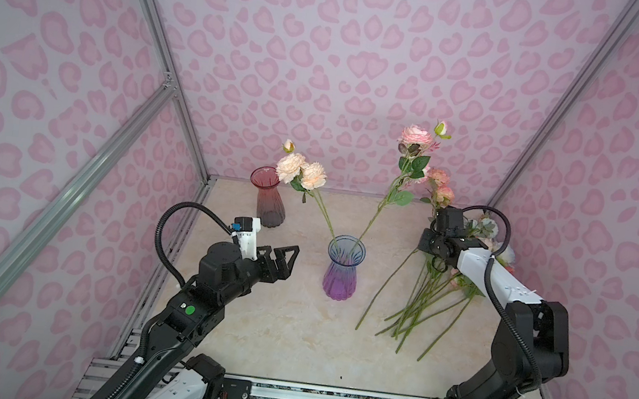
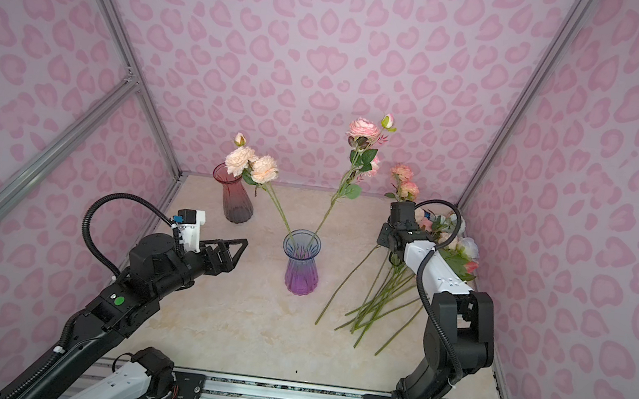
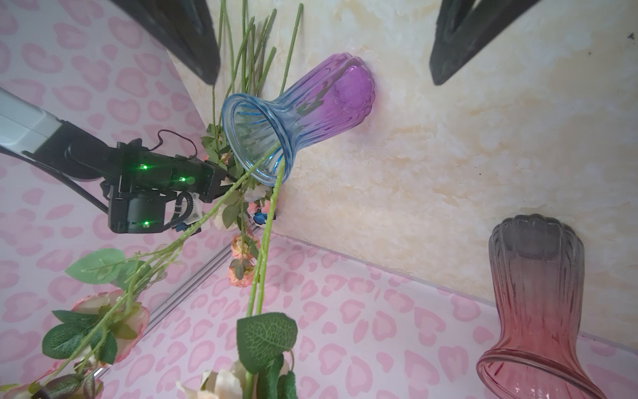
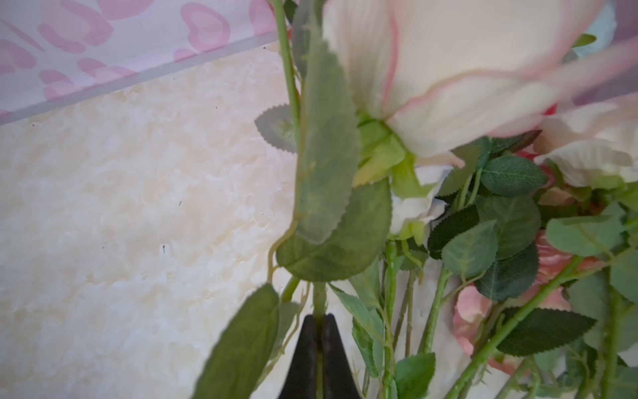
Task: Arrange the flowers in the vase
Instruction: 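Close the right gripper on a white rose stem in the bunch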
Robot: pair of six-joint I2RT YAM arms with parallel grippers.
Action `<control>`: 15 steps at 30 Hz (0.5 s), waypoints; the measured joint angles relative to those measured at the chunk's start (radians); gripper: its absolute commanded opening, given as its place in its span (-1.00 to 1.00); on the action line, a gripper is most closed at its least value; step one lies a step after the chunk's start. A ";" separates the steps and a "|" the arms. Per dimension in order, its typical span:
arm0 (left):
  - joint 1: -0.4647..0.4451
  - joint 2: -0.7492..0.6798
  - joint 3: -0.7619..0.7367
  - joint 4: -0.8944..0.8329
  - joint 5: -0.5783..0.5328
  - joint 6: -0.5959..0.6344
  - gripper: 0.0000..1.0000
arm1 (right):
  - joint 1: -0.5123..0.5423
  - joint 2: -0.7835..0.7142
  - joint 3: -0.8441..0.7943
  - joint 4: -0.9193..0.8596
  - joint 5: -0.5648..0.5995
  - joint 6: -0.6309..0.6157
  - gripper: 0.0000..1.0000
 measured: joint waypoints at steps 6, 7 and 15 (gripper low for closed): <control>0.000 0.018 0.000 0.000 0.000 0.002 0.91 | -0.008 0.161 0.151 -0.024 -0.039 -0.012 -0.70; 0.000 0.019 0.000 0.000 0.000 0.002 0.91 | -0.007 0.179 0.149 -0.035 -0.040 -0.011 -0.73; 0.000 0.031 -0.004 0.002 0.000 0.016 0.91 | -0.011 0.184 0.072 -0.059 -0.015 -0.004 -0.68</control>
